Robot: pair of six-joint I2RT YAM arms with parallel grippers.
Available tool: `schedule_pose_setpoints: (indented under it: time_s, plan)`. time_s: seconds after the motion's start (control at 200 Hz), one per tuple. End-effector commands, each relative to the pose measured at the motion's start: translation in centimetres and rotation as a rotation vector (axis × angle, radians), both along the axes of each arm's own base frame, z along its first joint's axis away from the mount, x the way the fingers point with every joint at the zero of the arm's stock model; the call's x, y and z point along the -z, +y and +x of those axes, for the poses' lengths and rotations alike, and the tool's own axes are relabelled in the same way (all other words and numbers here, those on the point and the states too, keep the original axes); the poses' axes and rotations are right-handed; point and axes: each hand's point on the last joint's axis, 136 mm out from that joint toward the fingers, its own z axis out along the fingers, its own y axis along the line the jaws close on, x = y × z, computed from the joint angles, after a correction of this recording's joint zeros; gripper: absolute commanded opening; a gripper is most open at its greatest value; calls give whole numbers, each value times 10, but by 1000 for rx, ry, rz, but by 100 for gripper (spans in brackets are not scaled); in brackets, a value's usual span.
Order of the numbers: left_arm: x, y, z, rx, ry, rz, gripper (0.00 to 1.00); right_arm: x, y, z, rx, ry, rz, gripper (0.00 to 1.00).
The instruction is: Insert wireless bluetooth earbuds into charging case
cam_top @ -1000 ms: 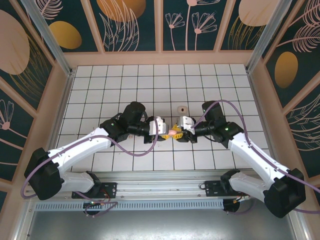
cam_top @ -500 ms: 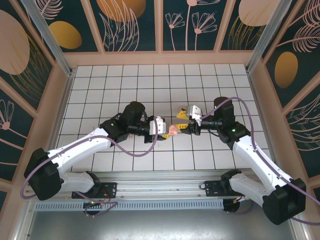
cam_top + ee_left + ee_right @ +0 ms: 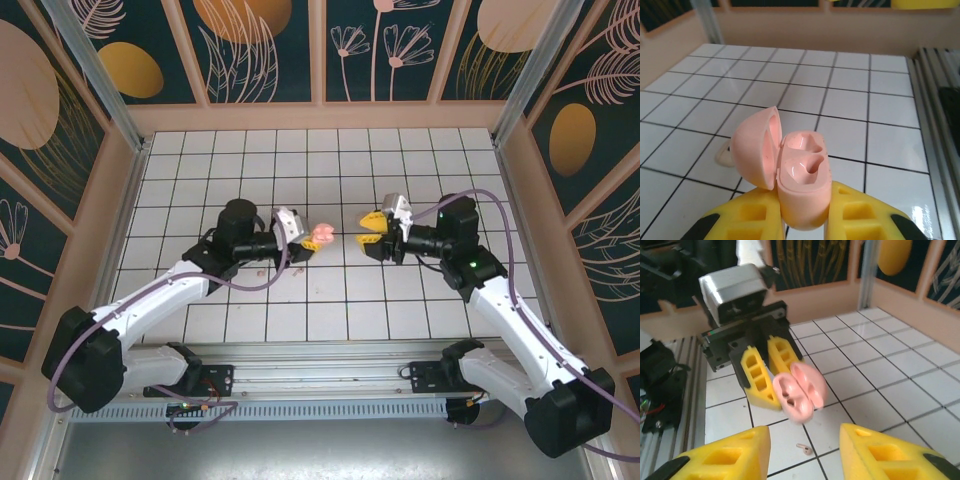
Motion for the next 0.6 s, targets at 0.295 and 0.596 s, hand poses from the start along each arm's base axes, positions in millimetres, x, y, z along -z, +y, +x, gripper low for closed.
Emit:
schedule_pose_setpoints:
  time_s: [0.295, 0.596]
  plan:
    - [-2, 80, 69, -522, 112, -330, 17, 54, 9, 65, 577, 937, 18, 41]
    - [20, 115, 56, -653, 68, -457, 17, 97, 56, 58, 649, 1121, -116, 42]
